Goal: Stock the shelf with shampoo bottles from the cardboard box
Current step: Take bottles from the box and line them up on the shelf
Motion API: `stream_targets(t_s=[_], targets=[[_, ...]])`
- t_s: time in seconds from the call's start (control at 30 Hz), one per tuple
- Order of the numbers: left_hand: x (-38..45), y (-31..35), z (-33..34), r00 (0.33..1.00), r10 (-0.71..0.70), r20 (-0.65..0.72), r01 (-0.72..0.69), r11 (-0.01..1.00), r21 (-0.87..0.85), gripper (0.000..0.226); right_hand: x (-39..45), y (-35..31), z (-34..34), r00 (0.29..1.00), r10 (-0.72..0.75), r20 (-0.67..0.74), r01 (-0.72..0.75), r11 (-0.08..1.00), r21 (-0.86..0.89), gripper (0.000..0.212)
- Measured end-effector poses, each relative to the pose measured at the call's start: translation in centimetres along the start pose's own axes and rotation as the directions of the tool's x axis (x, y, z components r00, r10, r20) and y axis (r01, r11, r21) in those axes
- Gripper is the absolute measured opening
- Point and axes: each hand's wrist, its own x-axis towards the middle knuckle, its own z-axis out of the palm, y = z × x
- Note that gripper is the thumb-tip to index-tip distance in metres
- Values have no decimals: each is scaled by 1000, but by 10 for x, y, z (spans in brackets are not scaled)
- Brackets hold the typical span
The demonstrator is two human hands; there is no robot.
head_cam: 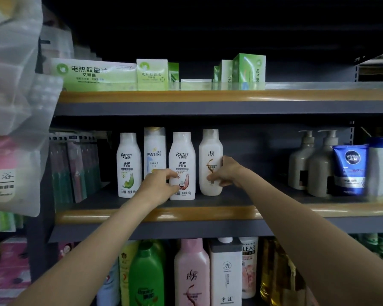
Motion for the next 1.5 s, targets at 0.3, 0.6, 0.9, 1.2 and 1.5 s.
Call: stream_targets(t_s=[0.3, 0.6, 0.9, 1.2, 1.5], targets=[[-6, 3, 4, 984, 103, -148, -97, 994, 43, 28, 10, -3, 4, 998, 27, 60, -28, 999, 18, 33], [-25, 46, 28, 877, 363, -316, -353, 931, 90, 22, -18, 0, -24, 982, -153, -114, 130, 972, -194, 64], [-136, 97, 192, 757, 646, 98, -632, 761, -145, 27, -188, 127, -94, 839, -489, -238, 443, 868, -225, 24], [-210, 105, 348, 625, 472, 622, -481, 860, -169, 27, -259, 363, -114, 971, 224, 80, -127, 773, -622, 21], [-211, 78, 376, 701, 313, 640, -346, 935, -78, 26, -261, 462, -44, 822, 395, 411, 120, 585, -802, 67]])
